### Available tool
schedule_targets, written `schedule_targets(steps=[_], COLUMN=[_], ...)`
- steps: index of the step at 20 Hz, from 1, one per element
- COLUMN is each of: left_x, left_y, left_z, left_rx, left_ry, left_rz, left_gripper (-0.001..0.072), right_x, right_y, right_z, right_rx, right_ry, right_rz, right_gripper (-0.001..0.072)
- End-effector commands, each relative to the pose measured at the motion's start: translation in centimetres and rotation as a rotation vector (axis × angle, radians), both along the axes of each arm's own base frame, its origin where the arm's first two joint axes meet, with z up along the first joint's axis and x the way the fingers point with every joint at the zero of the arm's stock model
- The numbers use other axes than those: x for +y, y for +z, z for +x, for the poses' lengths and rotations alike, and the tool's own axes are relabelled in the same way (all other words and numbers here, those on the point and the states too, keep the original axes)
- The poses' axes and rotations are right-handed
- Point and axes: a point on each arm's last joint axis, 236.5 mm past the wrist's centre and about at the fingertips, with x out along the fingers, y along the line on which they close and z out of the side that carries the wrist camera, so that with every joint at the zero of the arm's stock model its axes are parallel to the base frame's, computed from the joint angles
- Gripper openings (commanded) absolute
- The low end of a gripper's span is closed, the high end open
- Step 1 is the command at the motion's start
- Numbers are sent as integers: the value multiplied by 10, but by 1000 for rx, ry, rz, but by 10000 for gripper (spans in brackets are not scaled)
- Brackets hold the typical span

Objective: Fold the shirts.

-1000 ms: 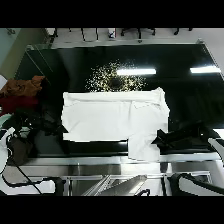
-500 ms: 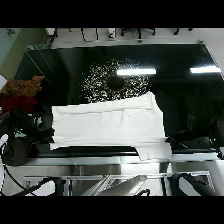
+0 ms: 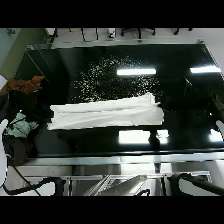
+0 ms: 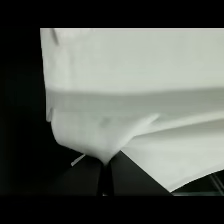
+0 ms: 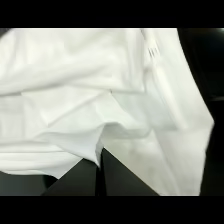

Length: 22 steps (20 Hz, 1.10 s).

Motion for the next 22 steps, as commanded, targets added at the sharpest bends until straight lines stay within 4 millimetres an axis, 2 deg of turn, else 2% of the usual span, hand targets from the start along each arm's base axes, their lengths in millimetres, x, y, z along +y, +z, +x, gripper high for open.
schedule_targets(steps=[1, 4, 7, 10, 14, 15, 16, 17, 18, 19, 20, 22], left_x=[-4, 0, 2, 2, 2, 2, -1, -7, -10, -10, -11, -9], left_y=[-6, -25, -44, -59, -60, -58, -53, -47, -41, -34, -24, -5], left_z=[45, 74, 92, 97, 99, 101, 104, 107, 110, 111, 112, 110], left_rx=[-28, -15, 12, 62, 92, 84, 76, 64, 56, 54, 55, 61], left_ry=[-20, -19, -9, -6, -12, -12, -11, -9, -10, -14, -20, -27], left_rz=[4, 1, -6, -13, -19, -19, -34, -60, -70, -75, -77, -77], left_gripper=[13, 14, 14, 14, 15, 53, 310, 547, 640, 638, 638, 637], right_x=[18, 18, 21, 25, 25, 25, 25, 24, 20, 13, 3, -16], right_y=[-1, -22, -44, -59, -59, -60, -59, -58, -56, -53, -51, -51], right_z=[61, 81, 87, 85, 85, 84, 82, 80, 77, 73, 69, 63], right_rx=[-48, -38, -21, 9, 10, 13, 18, 26, 40, 55, 74, 108], right_ry=[3, -10, -21, -16, -15, -14, -6, 11, 31, 47, 61, 47], right_rz=[19, 14, 7, 10, 10, 10, 10, 8, 0, -10, -23, -15], right_gripper=[20, 21, 21, 21, 32, 67, 195, 280, 396, 562, 688, 704])
